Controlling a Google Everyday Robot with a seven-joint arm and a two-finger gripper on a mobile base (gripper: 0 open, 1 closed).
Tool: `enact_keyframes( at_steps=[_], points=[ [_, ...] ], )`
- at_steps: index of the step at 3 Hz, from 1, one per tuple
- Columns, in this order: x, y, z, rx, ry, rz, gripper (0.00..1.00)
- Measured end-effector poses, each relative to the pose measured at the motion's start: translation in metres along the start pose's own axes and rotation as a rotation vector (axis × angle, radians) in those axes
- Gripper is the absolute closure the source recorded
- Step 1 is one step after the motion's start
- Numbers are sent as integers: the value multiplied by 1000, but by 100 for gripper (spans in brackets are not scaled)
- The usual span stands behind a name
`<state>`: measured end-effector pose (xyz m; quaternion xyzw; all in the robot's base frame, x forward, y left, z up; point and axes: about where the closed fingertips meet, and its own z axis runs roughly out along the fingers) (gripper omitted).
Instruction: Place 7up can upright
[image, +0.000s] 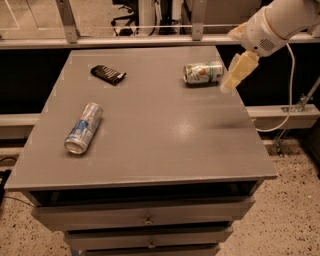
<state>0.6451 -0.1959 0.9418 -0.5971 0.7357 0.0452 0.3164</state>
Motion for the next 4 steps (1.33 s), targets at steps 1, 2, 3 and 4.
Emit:
enact_keyframes(
  at_steps=[1,2,3,4],
  points=[
    [-8,-26,34,-21,-45,-9,0],
    [-13,-43,60,-43,-48,-23,0],
    [-13,-52,80,-65,-29,-34,0],
    [-9,-58,100,-88,9,-46,0]
  ],
)
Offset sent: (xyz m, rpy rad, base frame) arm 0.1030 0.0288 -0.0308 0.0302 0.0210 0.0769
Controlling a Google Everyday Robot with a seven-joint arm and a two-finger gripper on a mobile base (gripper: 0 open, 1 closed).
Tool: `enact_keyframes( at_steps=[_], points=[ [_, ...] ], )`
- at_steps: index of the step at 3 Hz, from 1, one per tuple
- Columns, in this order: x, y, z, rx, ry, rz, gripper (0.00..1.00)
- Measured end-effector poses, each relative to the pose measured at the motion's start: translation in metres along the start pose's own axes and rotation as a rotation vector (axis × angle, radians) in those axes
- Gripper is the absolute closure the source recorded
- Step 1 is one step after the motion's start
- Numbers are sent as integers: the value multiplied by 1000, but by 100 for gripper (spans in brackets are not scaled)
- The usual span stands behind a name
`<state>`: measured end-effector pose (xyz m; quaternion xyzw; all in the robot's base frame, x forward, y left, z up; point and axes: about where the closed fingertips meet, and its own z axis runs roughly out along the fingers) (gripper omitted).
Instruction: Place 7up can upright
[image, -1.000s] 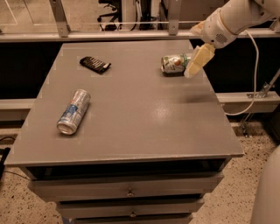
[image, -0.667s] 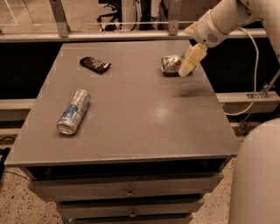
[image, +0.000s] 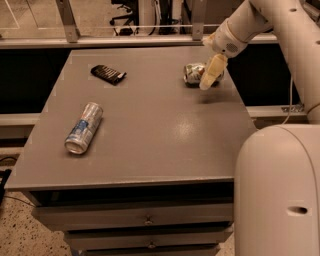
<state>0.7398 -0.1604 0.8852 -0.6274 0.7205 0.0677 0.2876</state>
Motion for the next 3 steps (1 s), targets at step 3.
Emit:
enact_keyframes(
  at_steps=[3],
  points=[
    [-3,-2,33,-68,79,-66,32]
  ],
)
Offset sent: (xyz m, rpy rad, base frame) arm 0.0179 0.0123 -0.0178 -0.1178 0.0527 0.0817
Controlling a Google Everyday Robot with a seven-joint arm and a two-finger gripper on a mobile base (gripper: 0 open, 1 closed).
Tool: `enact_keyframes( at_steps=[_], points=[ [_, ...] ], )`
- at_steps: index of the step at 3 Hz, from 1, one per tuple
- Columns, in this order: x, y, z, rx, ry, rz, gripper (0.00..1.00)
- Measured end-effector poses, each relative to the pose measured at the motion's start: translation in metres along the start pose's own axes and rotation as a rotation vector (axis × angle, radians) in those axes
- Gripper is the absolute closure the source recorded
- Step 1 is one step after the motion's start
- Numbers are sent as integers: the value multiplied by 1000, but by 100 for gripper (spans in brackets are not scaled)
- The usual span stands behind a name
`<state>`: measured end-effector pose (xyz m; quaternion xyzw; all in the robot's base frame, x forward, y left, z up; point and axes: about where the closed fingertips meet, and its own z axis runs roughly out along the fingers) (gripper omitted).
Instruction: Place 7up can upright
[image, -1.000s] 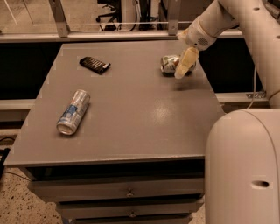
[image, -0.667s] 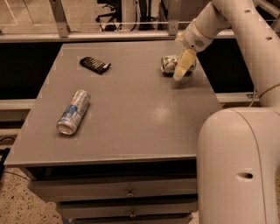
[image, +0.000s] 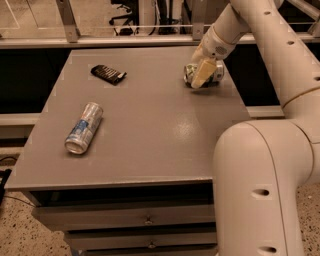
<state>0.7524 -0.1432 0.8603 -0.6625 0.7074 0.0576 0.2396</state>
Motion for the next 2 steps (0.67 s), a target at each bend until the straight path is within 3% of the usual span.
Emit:
enact_keyframes(
  at_steps=[2],
  points=[
    [-7,2,4,-22,17,-28,79]
  ],
)
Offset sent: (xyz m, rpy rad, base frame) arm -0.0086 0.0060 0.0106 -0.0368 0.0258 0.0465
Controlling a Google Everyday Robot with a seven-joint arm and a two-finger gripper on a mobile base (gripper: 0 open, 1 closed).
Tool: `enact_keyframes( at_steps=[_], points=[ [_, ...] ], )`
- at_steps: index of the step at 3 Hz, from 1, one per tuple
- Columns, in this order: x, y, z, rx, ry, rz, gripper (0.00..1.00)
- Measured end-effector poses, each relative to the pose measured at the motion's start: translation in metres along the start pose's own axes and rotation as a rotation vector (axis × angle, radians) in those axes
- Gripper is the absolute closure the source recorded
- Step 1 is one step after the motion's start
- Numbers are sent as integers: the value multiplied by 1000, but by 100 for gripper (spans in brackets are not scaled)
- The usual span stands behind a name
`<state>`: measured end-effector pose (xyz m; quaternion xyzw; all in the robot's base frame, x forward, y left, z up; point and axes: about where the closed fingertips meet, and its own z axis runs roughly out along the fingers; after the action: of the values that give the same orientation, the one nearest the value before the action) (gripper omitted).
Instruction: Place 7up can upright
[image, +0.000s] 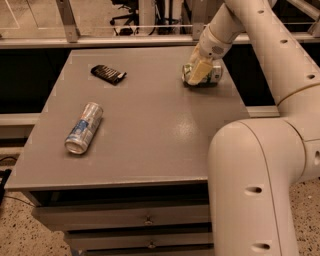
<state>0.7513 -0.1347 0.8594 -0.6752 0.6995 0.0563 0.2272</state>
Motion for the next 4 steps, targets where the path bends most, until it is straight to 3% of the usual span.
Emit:
enact_keyframes(
  at_steps=[1,2,4],
  points=[
    [-27,4,-31,29,-108,-21,100],
    [-53,16,-59,35,-263,-21,100],
    [-80,52,-96,-33,-656,41,100]
  ],
)
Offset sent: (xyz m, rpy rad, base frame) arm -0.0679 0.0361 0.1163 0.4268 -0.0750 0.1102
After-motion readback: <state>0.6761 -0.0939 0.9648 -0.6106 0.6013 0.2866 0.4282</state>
